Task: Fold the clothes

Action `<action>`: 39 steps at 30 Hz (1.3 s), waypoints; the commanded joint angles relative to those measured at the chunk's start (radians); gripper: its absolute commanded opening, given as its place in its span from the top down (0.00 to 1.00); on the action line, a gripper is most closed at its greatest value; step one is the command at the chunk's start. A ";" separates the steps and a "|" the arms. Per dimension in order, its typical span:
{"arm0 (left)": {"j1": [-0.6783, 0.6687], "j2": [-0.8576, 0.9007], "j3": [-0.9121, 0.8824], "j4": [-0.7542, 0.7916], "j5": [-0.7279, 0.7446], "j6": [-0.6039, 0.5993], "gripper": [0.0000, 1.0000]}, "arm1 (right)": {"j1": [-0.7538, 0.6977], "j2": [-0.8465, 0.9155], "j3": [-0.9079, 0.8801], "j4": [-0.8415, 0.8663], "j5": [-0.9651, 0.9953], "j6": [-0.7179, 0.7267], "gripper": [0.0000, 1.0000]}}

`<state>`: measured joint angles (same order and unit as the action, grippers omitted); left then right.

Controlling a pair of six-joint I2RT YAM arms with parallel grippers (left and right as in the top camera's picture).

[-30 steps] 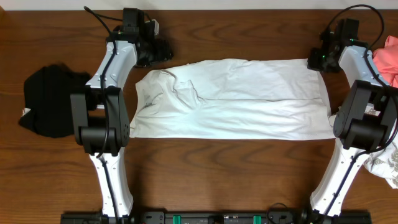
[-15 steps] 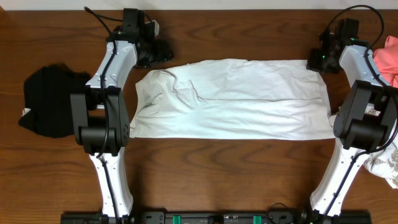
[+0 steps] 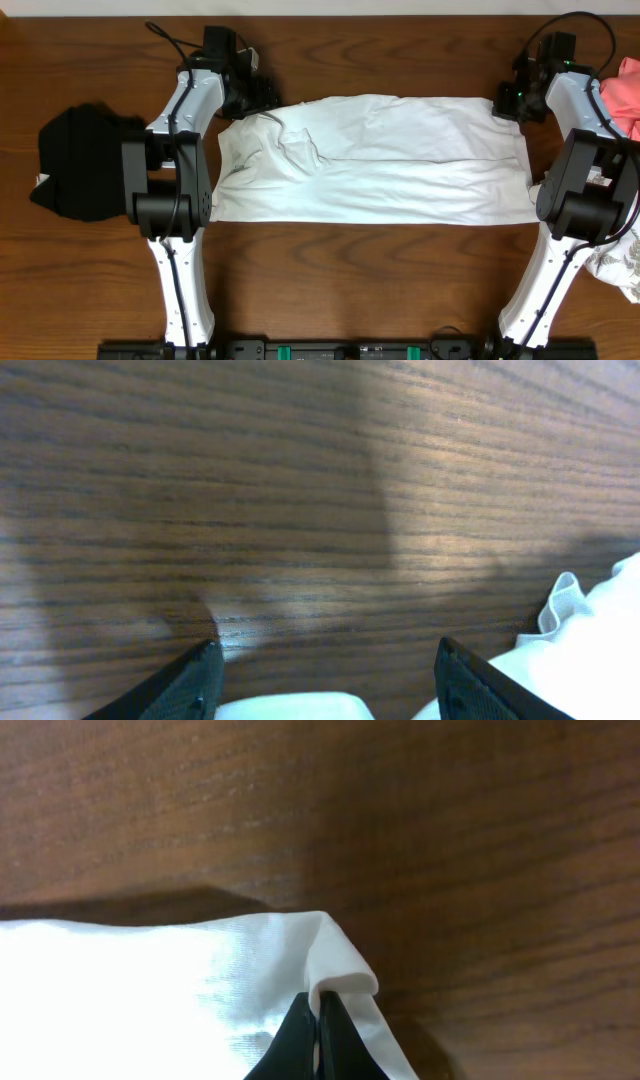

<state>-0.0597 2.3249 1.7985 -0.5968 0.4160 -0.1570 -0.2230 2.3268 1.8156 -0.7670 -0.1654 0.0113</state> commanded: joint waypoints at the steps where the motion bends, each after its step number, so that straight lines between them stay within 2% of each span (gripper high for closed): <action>1: 0.003 0.030 -0.008 0.004 -0.009 0.006 0.31 | 0.002 -0.043 0.019 -0.012 -0.011 -0.001 0.99; 4: -0.003 0.030 -0.008 0.006 0.005 0.005 0.34 | 0.002 -0.043 0.019 -0.012 -0.011 -0.001 0.99; 8: -0.014 0.030 -0.008 -0.032 0.086 0.006 0.55 | 0.002 -0.043 0.019 -0.011 -0.011 -0.002 0.99; 10: -0.018 0.030 -0.008 -0.059 0.098 0.006 0.57 | 0.002 -0.043 0.019 -0.010 -0.011 -0.001 0.99; 14: -0.018 0.030 -0.008 -0.098 0.097 0.006 0.56 | 0.002 -0.043 0.019 -0.009 -0.011 -0.002 0.99; 16: -0.018 0.030 -0.008 -0.112 0.097 0.006 0.41 | 0.002 -0.043 0.019 -0.009 -0.011 -0.002 0.99; 21: -0.018 0.028 -0.007 -0.135 0.117 0.006 0.36 | 0.001 -0.043 0.019 -0.011 -0.011 -0.002 0.99; 39: -0.018 0.001 -0.006 -0.211 0.335 0.006 0.36 | 0.002 -0.043 0.019 -0.011 -0.011 -0.002 0.99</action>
<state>-0.0750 2.3302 1.8015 -0.7898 0.6685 -0.1570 -0.2230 2.3264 1.8168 -0.7746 -0.1654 0.0113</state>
